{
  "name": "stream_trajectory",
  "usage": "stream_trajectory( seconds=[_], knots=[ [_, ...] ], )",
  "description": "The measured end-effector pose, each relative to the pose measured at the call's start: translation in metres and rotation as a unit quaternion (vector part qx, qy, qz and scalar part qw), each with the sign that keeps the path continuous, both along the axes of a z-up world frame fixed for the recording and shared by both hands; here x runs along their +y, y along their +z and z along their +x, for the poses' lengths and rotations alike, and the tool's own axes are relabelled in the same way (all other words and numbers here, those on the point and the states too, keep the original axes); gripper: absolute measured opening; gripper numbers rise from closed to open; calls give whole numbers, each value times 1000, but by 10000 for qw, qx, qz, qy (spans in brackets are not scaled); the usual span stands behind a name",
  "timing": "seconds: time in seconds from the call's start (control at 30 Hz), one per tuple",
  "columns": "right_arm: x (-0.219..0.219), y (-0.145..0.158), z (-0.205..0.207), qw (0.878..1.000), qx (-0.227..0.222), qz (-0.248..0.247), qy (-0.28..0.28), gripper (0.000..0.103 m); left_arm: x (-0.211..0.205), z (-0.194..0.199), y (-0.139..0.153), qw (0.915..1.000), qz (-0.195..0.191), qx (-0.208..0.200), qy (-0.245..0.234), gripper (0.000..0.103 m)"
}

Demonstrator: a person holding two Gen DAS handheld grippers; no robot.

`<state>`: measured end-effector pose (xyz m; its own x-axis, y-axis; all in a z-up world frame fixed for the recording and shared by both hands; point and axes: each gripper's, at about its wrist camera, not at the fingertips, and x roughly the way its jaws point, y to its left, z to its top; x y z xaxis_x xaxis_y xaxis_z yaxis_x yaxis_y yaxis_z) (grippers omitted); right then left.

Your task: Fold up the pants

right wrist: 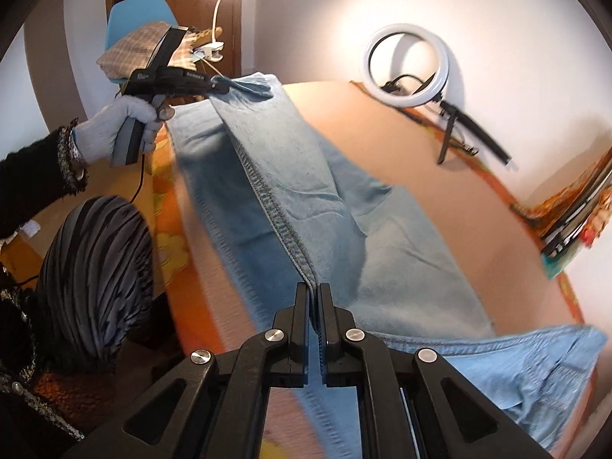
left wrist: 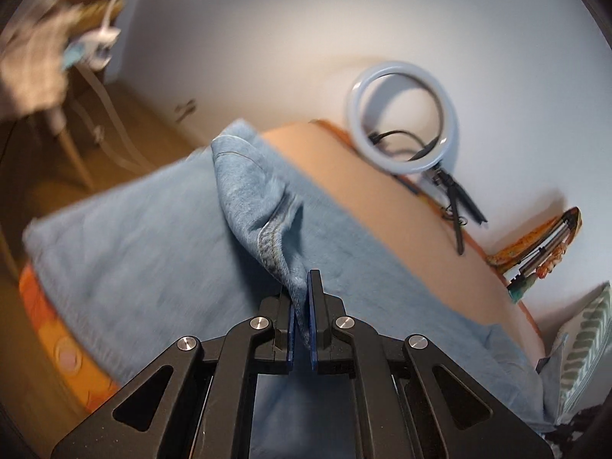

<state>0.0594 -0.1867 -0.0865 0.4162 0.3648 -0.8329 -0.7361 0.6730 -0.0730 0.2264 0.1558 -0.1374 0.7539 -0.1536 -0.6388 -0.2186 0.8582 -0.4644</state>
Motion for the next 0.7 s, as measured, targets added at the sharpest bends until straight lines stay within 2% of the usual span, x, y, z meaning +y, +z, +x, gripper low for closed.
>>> stream_trajectory(
  seconds=[0.07,0.13,0.3,0.33,0.47,0.63,0.7],
  knots=[
    [3,-5,-5,10000,85,33,2,1,4,-3,-9,10000,9,73,25,4],
    [9,-11,-11,10000,49,-76,34,1,4,1,-14,9996,214,166,-4,5],
    [13,-22,-14,9997,171,-88,-121,1,6,9,-17,9961,817,309,116,18],
    [13,-22,-15,9997,182,-76,-148,1,9,10,-19,9947,947,360,186,26],
    [12,-18,-14,9994,213,-40,-257,1,26,23,-23,9904,1220,520,393,27],
    [13,-18,-16,9994,190,-91,-293,1,43,28,-25,9911,1163,479,435,30],
    [13,-18,-15,9993,196,-91,-315,1,56,20,-25,9945,763,335,630,30]
  ],
)
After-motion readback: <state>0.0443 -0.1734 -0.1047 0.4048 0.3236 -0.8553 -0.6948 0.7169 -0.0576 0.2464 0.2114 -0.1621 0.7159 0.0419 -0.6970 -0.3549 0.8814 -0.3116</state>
